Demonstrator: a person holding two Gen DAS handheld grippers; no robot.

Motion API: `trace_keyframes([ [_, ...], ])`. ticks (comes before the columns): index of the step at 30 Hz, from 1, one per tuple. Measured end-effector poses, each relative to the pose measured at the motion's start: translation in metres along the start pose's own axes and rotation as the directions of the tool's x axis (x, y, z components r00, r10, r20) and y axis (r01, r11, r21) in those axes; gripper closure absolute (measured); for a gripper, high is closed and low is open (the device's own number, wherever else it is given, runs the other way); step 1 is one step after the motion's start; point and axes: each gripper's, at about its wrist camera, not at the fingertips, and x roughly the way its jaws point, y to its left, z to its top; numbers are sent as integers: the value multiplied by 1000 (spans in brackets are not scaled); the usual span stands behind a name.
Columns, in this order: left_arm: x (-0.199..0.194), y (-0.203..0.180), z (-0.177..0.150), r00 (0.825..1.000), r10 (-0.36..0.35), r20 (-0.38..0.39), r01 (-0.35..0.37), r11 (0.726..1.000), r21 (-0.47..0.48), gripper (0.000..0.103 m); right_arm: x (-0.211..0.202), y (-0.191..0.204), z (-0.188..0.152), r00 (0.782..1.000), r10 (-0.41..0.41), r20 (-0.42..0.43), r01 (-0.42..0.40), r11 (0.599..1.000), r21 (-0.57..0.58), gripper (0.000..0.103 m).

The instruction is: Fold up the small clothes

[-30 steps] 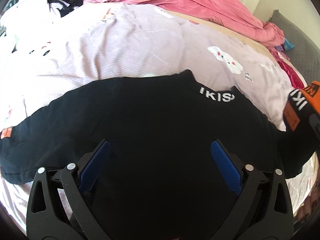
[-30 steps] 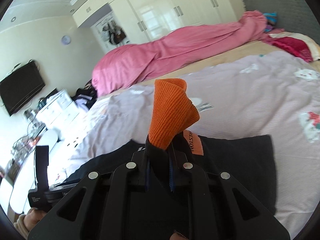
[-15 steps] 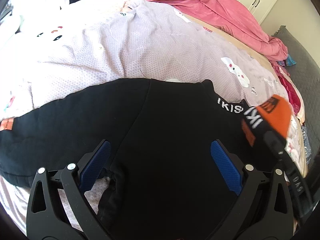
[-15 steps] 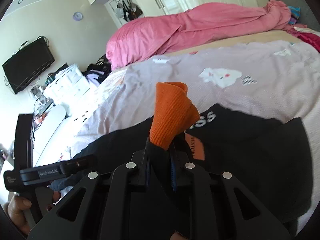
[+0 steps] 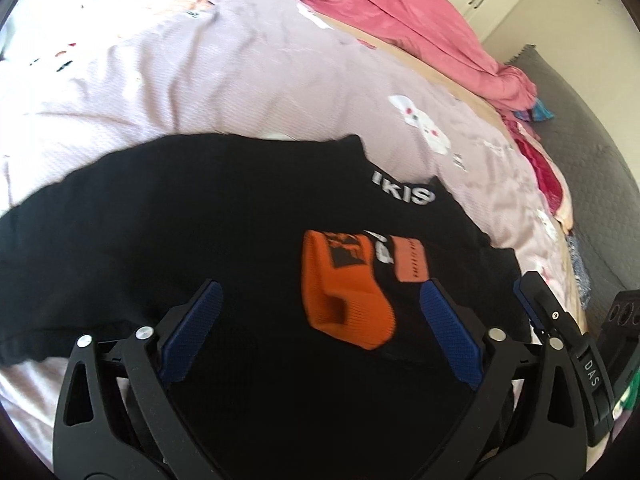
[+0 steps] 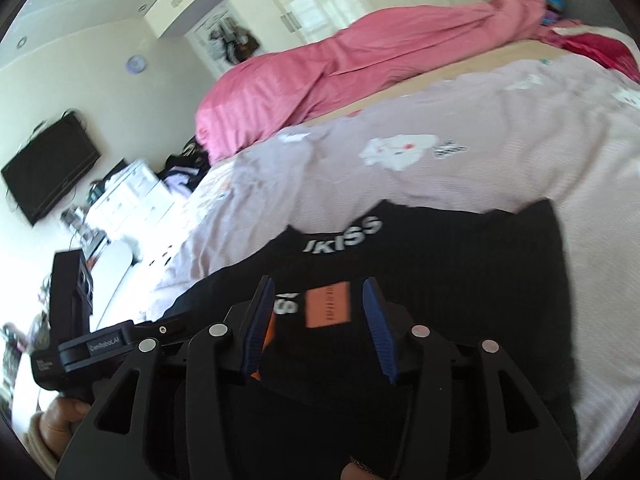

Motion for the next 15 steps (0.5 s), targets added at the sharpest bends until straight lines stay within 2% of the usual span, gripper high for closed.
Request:
trace_keyframes([
  [4,11,-13,-8,999,-19,-29,20,1000,20,35,-22,-17,-4,999,-40,28,39,999,26,55],
  [9,29,-21,-13,998,-5,-58,5,1000,1,36,-37,-26,-9,997,-72,36,71,997,26,54],
  [11,33,-21,-13,998,2,-60,-3,1000,-14,41,-42,-30,-10,996,-83,37,82,996,25,54],
  [14,39,-19,-15,998,17,-64,-20,999,-35,59,-47,-35,-10,993,-105,44,104,994,27,54],
  [15,39,-18,-16,998,10,-62,-12,999,-38,70,-49,-36,-10,993,-107,45,106,994,31,54],
])
